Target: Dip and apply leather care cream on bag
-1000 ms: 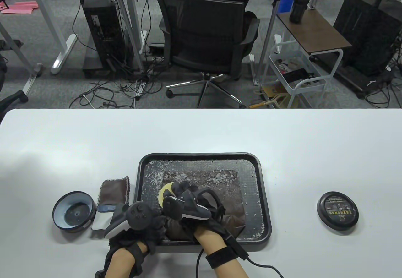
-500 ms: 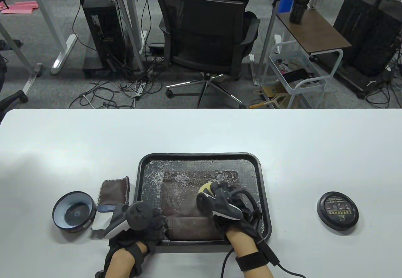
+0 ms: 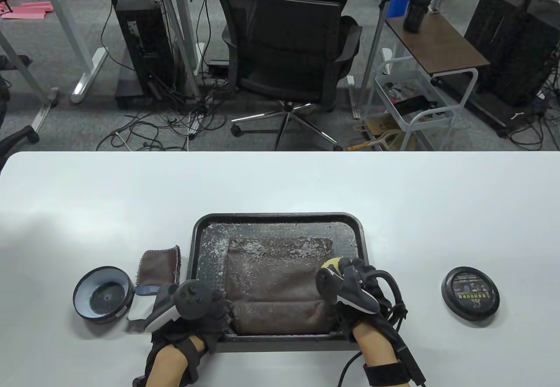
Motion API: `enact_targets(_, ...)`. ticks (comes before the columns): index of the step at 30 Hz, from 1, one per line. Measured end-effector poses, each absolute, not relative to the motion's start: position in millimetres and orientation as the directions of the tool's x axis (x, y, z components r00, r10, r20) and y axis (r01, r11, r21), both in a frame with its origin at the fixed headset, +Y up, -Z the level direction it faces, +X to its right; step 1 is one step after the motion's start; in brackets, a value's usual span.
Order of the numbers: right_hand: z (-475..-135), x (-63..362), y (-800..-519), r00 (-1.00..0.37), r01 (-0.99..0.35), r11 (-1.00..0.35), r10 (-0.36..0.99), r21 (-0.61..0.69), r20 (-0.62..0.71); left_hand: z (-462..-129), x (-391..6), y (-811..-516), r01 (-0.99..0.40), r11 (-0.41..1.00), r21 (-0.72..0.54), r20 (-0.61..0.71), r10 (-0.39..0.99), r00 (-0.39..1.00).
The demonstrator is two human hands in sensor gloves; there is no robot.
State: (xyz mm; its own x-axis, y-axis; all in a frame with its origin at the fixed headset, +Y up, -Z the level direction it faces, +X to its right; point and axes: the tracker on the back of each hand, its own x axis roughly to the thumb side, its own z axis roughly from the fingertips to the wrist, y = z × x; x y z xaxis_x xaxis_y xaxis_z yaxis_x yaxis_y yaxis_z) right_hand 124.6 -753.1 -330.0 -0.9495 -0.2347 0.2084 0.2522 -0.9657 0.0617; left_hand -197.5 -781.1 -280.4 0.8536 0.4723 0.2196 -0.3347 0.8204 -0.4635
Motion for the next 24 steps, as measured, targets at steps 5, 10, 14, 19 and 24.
enact_targets(5, -328, 110, -751, -0.923, 0.345, -0.938, -0.331, 0.040, 0.197, -281, -198, -781, -0.334, 0.822, -0.462, 0.220, 0.470, 0.855)
enact_targets(10, -321, 80, -751, -0.930, 0.270, -0.963, -0.254, 0.023, 0.265, -283, -196, -782, -0.319, 0.836, -0.446, 0.229, 0.451, 0.863)
enact_targets(14, -315, 42, -752, -0.903, 0.276, -0.961, -0.264, -0.011, 0.339, -283, -193, -781, -0.304, 0.843, -0.443, 0.229, 0.435, 0.871)
enact_targets(19, -308, -2, -755, -0.879, 0.235, -0.971, -0.233, -0.048, 0.417, -283, -191, -781, -0.301, 0.850, -0.433, 0.234, 0.428, 0.873)
enact_targets(24, -303, -33, -756, -0.845, 0.227, -0.972, -0.226, -0.057, 0.485, -285, -192, -781, -0.314, 0.827, -0.467, 0.224, 0.454, 0.862)
